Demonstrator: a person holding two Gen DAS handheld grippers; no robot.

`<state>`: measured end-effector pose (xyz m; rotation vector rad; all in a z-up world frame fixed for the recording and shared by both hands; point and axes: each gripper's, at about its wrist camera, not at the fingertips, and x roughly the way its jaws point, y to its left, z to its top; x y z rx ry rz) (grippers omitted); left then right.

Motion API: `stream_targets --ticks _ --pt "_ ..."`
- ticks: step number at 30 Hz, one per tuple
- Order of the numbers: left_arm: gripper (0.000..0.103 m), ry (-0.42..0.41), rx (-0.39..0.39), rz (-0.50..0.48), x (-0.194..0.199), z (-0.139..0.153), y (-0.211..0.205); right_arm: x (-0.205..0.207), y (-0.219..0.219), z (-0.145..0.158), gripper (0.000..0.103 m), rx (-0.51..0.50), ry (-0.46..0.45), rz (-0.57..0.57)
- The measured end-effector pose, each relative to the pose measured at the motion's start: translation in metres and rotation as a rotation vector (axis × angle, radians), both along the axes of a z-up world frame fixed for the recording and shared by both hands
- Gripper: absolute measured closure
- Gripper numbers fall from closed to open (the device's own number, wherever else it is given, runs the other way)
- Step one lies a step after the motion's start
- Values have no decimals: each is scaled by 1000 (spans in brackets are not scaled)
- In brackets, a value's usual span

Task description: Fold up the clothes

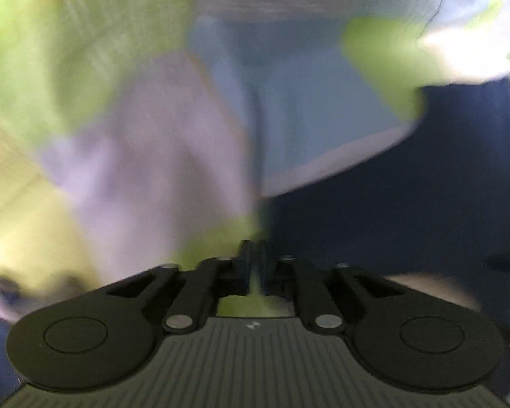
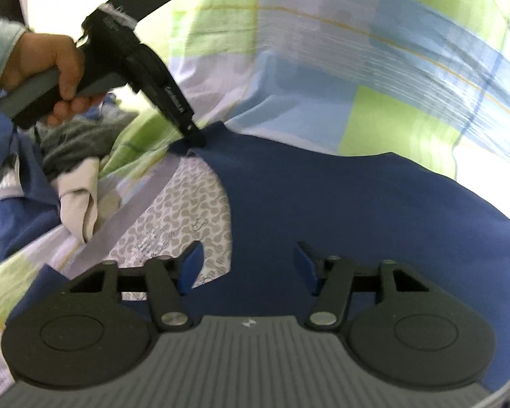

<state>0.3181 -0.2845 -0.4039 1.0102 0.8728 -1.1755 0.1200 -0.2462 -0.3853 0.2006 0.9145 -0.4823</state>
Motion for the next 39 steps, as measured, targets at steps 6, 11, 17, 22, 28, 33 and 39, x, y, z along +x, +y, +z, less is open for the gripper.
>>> stream_targets --ticks 6,11,17,22,28,33,39 --pt "92 212 -78 67 -11 47 25 -8 9 -6 73 139 27 107" --pt "61 446 -171 -30 -109 60 21 -60 -2 23 77 63 -31 -4" --pt "58 466 -49 -50 -225 11 38 -169 -49 5 76 33 101 -190" --pt "52 312 -25 144 -279 24 96 -304 -32 -11 73 166 137 -192" --pt "51 326 -88 259 -413 78 100 -445 -27 23 70 188 71 -112" --pt "49 466 -163 39 -571 77 29 -528 -74 41 70 139 63 -89" --pt "45 357 -217 143 -589 50 -25 -527 -111 20 70 110 26 132"
